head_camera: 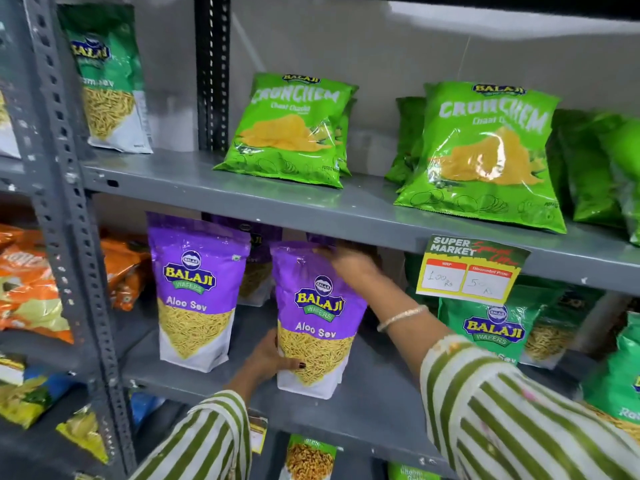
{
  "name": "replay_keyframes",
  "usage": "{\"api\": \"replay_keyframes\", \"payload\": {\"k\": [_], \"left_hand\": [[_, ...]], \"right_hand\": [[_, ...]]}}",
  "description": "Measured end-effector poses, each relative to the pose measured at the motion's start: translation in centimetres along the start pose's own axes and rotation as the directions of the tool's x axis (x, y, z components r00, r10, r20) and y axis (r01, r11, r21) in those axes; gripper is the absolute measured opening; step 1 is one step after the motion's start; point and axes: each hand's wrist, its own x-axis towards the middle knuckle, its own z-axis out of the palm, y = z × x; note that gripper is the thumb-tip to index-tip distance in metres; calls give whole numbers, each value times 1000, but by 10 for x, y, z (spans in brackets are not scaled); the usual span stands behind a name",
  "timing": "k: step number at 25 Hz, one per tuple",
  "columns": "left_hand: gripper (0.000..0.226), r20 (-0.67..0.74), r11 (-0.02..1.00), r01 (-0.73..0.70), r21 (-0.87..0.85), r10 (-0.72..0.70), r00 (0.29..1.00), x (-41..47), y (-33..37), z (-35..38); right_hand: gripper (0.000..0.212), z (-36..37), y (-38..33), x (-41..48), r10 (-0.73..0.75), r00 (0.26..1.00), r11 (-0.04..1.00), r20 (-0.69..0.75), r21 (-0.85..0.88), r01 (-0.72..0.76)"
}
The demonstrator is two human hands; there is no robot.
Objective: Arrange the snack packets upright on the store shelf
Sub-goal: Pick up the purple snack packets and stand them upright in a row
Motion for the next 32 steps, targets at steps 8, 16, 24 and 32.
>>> {"api": "replay_keyframes", "payload": {"k": [8, 16, 24, 32], "left_hand": [[116, 29, 999, 11, 49, -13, 999, 11, -15, 1], [113, 17, 989, 28, 143, -30, 999, 11, -12, 1], [119, -1, 979, 90, 184, -92, 996, 4, -6, 2], [107, 114, 992, 78, 101, -90, 989, -24, 19, -1]], "right_hand": [[44, 24, -9, 30, -36, 980, 995, -197, -100, 16], [46, 28, -22, 28, -164, 977, 966, -137, -225, 130], [38, 42, -43, 32, -156, 954, 962, -255, -259, 88], [83, 65, 68, -25, 291, 756, 909, -587, 417, -27]]}}
